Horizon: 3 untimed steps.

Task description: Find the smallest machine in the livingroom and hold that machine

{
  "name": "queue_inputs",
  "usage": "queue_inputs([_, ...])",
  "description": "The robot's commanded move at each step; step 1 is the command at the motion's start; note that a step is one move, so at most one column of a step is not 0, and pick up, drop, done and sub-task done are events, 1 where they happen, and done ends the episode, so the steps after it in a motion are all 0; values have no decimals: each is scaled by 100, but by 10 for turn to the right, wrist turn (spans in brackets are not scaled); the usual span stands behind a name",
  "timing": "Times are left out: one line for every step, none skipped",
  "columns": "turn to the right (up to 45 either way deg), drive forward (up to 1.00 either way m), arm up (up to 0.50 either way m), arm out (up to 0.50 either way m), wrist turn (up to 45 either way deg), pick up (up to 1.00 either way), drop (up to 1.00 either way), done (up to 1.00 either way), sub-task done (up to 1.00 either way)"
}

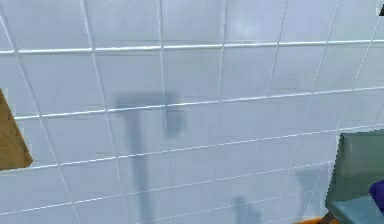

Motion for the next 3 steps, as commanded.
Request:
queue_inputs([180, 0, 0, 0, 0, 0, 0, 0, 0])
queue_inputs([0, 5, 0, 0, 0, 0, 0, 0, 0])
queue_inputs([450, 0, 0, 0, 0, 0, 0, 0, 0])
